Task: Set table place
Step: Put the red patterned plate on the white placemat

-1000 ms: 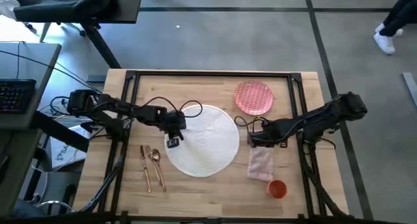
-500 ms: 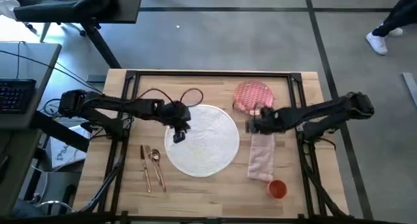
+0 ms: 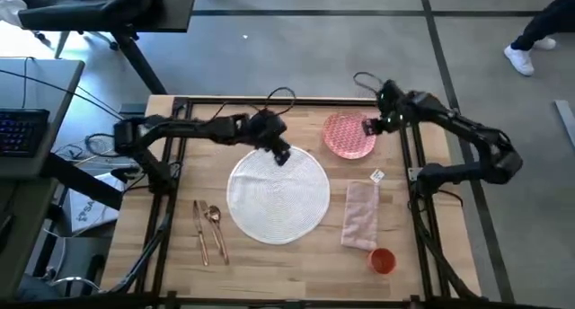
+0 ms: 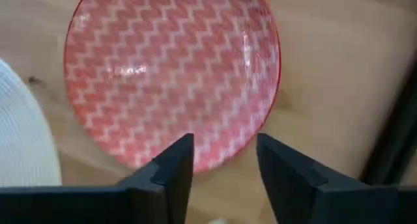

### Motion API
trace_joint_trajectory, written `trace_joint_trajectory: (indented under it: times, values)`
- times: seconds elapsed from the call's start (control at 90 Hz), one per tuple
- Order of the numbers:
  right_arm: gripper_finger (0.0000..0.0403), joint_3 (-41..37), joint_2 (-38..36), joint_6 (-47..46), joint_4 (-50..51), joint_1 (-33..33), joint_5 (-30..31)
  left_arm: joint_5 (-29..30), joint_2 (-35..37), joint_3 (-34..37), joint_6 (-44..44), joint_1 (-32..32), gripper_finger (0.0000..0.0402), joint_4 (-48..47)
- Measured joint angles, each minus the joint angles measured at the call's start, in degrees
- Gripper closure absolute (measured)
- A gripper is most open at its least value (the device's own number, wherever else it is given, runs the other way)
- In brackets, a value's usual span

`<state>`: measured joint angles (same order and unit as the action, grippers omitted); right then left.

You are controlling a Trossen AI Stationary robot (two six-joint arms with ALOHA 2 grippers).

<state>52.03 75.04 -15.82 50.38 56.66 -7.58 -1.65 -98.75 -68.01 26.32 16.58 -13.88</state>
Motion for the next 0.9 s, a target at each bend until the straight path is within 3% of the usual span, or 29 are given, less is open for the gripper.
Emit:
trace_joint_trajectory:
  times: [0.189, 0.411, 0.667, 0.9]
  values:
    - [0.0187, 0.0, 11.0, 10.0, -3.3, 10.1, -7.3, -1.2, -9.2, -9.5, 9.2, 2.0, 0.0401, 0.1]
    - [0.0165, 1.7, 19.1, 11.6, -7.2, 11.3, -8.4, -3.6, -16.3, -16.7, 12.6, 5.6, 0.0379, 0.1]
    - [0.0165, 3.0, 25.4, 14.0, -8.9, 11.5, -9.7, -10.2, -21.9, -17.6, 16.0, 9.9, 0.0332, 0.5]
    - [0.0179, 3.0, 27.3, 18.9, -8.5, 12.5, -17.0, -10.5, -23.3, -17.6, 16.5, 10.1, 0.0312, 2.1]
